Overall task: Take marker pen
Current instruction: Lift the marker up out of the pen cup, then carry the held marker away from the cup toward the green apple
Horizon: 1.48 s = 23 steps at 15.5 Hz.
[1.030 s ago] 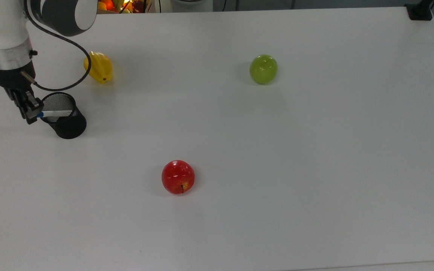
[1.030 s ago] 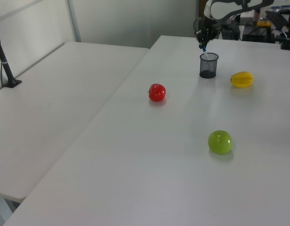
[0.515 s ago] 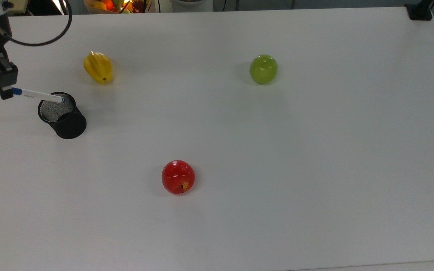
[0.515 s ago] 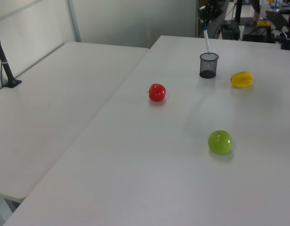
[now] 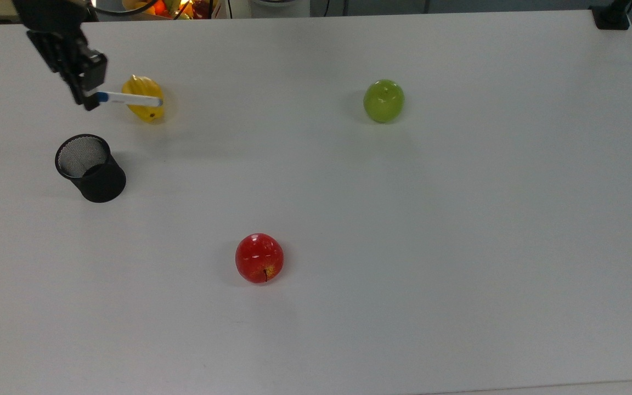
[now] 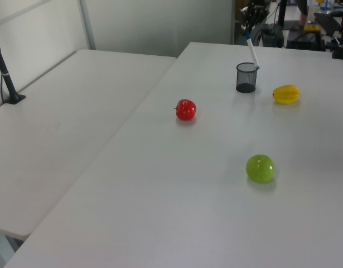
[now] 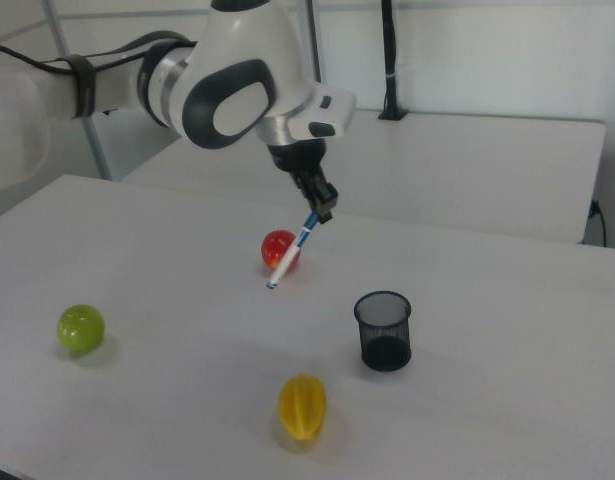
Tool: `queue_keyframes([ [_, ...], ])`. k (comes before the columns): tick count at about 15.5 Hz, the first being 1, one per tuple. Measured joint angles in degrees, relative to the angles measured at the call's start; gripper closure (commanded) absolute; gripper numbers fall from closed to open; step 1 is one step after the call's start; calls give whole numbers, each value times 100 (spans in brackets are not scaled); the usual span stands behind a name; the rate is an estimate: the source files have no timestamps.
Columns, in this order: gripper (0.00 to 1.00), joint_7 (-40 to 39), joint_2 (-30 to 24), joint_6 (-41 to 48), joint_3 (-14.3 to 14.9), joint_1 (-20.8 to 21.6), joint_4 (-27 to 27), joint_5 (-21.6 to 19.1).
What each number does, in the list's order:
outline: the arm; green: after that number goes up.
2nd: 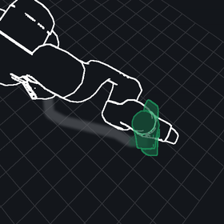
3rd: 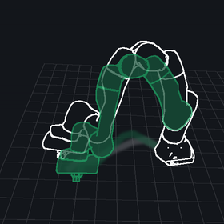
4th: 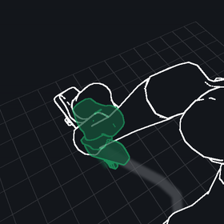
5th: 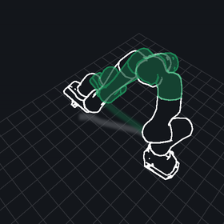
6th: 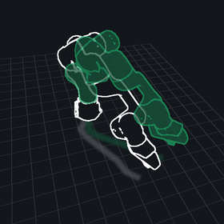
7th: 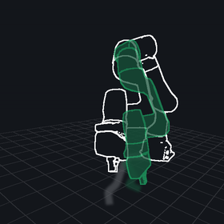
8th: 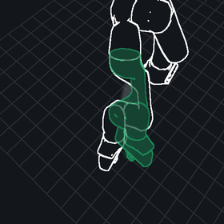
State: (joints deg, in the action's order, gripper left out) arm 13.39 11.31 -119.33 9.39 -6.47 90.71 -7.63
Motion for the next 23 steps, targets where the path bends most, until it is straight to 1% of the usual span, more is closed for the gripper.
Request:
queue_keyframes([
  [5,93,-332,-627,607,-14,811,919,3],
  [7,93,-549,-755,1034,-25,1070,1145,9],
  [8,91,-663,-782,1222,-37,1178,1224,39],
  [10,90,-905,-790,1460,-146,1344,1414,235],
  [13,90,-987,-692,1500,-450,1439,1798,604],
  [14,90,-993,-598,1499,-510,1452,1872,675],
  [16,89,-1021,-376,1499,-533,1494,1907,777],
  [18,84,-1072,-133,1496,-552,1503,1905,916],
  [20,80,-1080,116,1484,-639,1511,1904,1085],
  [22,69,-1078,319,1467,-717,1544,1901,1151],
  [23,61,-1070,383,1459,-731,1568,1896,1158],
])
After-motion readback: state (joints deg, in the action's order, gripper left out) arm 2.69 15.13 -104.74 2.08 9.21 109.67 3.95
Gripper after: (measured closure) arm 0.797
